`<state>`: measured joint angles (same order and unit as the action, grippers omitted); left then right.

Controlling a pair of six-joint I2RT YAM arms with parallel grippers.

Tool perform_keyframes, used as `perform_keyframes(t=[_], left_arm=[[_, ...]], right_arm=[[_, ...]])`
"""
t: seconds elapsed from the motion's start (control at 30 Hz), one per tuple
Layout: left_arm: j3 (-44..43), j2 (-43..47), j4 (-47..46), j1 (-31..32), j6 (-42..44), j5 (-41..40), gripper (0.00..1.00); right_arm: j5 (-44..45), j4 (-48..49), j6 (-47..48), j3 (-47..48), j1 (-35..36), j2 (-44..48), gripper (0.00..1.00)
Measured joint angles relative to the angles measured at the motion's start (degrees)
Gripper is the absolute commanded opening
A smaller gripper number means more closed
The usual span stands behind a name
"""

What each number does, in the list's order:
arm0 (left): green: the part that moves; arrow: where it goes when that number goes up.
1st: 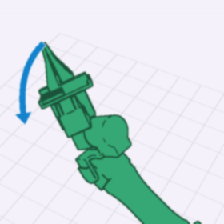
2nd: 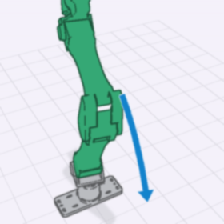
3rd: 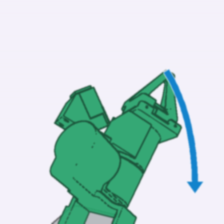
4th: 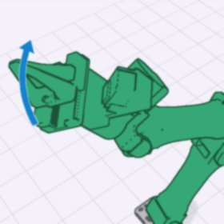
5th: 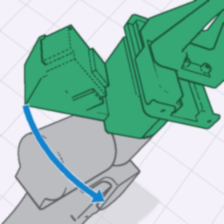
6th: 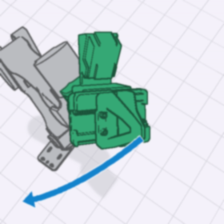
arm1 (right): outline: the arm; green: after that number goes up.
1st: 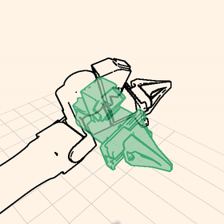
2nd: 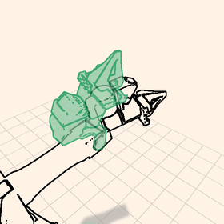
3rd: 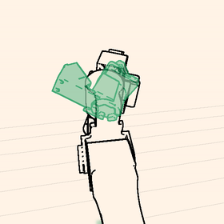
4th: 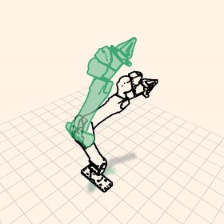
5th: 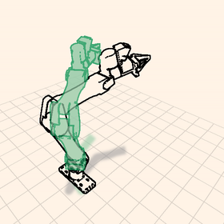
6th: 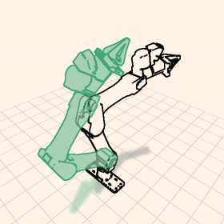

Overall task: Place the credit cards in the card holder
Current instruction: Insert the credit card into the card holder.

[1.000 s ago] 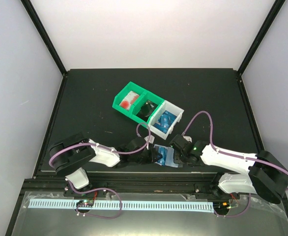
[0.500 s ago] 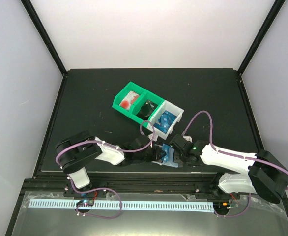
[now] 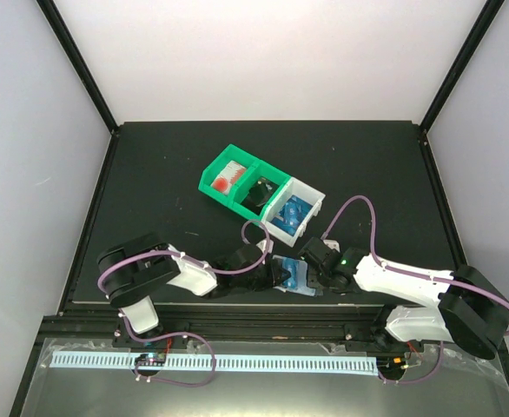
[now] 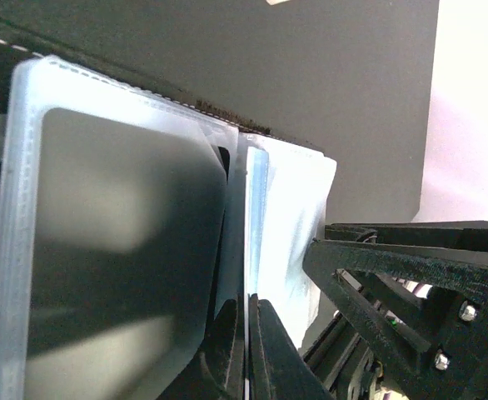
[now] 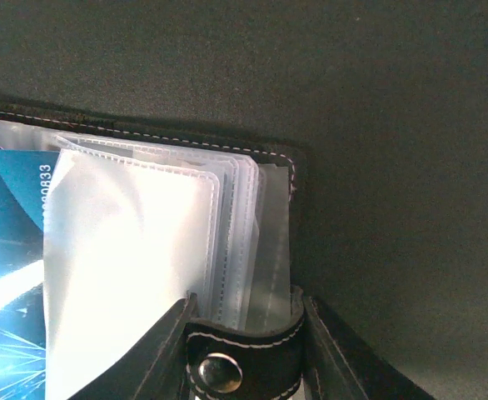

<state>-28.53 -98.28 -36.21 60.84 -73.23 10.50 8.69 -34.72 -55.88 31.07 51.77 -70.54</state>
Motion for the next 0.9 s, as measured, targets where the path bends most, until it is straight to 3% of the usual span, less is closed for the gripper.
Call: perform_keyframes(t=[0.33,0.57,0.73,0.9], left_arm=[[0.1,0.4,0.0,0.1,-1.5,0.4,0.02],[-1.2,-4.7,-6.0,0.4,-1.4,3.3,0.02],[-1.3,-7.0,-9.8,0.4,-1.4,4.5,0.08],[-1.4,-6.6,-8.9,0.7,-0.7,4.5,0.24]], right_arm=[[0.0,0.0,0.0,0.0,0.0,-0.1,0.35],[0.0,0.1,0.0,0.0,0.0,-0.2,0.35],[0.0,0.1,0.0,0.0,0.0,-0.2,0.35],[0.0,0.1,0.0,0.1,0.0,-0.2,0.35]])
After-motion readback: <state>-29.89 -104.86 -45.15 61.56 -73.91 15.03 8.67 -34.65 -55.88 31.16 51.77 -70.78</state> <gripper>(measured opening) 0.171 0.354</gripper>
